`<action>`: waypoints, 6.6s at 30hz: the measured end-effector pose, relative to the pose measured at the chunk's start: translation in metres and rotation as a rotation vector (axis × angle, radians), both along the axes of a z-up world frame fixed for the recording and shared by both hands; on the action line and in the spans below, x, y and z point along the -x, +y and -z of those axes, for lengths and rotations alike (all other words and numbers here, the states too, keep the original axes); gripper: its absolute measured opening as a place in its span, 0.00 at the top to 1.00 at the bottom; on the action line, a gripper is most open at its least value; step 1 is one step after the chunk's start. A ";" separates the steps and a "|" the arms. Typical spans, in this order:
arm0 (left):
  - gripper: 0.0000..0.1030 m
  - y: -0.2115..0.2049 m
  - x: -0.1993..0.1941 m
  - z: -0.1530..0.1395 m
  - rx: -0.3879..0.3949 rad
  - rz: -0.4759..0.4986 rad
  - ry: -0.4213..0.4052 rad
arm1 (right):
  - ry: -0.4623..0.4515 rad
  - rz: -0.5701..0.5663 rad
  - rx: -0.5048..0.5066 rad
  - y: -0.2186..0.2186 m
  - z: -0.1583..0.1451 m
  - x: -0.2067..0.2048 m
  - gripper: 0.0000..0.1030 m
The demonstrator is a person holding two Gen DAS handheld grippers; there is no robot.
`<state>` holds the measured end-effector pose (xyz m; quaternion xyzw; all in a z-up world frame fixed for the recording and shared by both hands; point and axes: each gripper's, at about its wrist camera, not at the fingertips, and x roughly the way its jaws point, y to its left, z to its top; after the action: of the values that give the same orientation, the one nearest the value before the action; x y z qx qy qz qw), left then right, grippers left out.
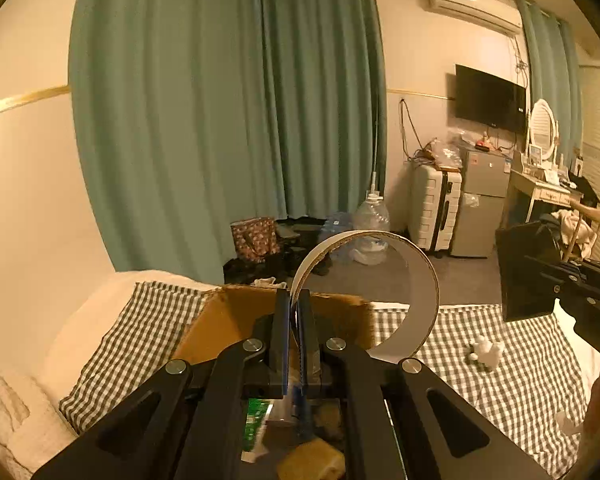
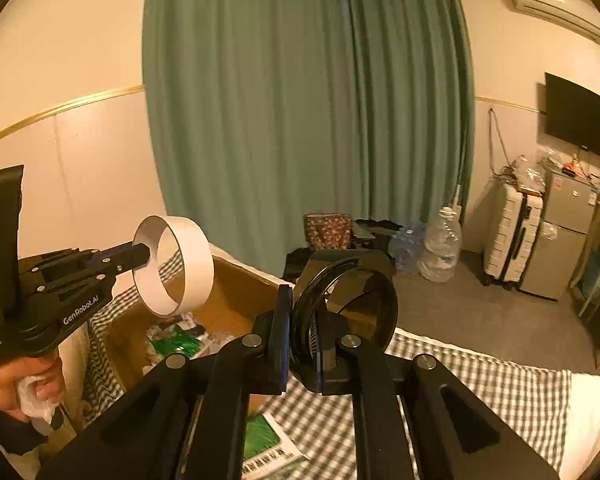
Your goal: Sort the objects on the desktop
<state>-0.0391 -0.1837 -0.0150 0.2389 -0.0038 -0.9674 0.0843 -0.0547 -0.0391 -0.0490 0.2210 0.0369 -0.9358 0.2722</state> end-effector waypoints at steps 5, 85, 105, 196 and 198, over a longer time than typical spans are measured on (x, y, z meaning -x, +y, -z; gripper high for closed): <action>0.98 -0.030 0.001 0.010 -0.014 -0.054 -0.019 | -0.008 -0.038 0.004 -0.032 0.005 0.007 0.92; 0.00 0.138 0.046 0.073 0.044 0.383 -0.333 | -0.014 0.270 0.083 0.113 0.004 0.014 0.00; 0.00 0.166 0.070 0.191 0.197 0.278 -0.672 | -0.200 0.318 0.065 0.157 0.069 0.051 0.00; 0.00 0.164 0.073 0.065 -0.078 0.290 -0.240 | -0.186 0.046 -0.217 0.125 0.164 0.010 0.07; 0.00 0.182 0.079 0.071 -0.074 0.315 -0.231 | -0.147 0.117 -0.211 0.149 0.157 0.010 0.07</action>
<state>-0.1176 -0.0019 -0.0862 0.3477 -0.0153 -0.9343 -0.0777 -0.0644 0.1099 -0.2059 0.3182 0.1019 -0.9223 0.1943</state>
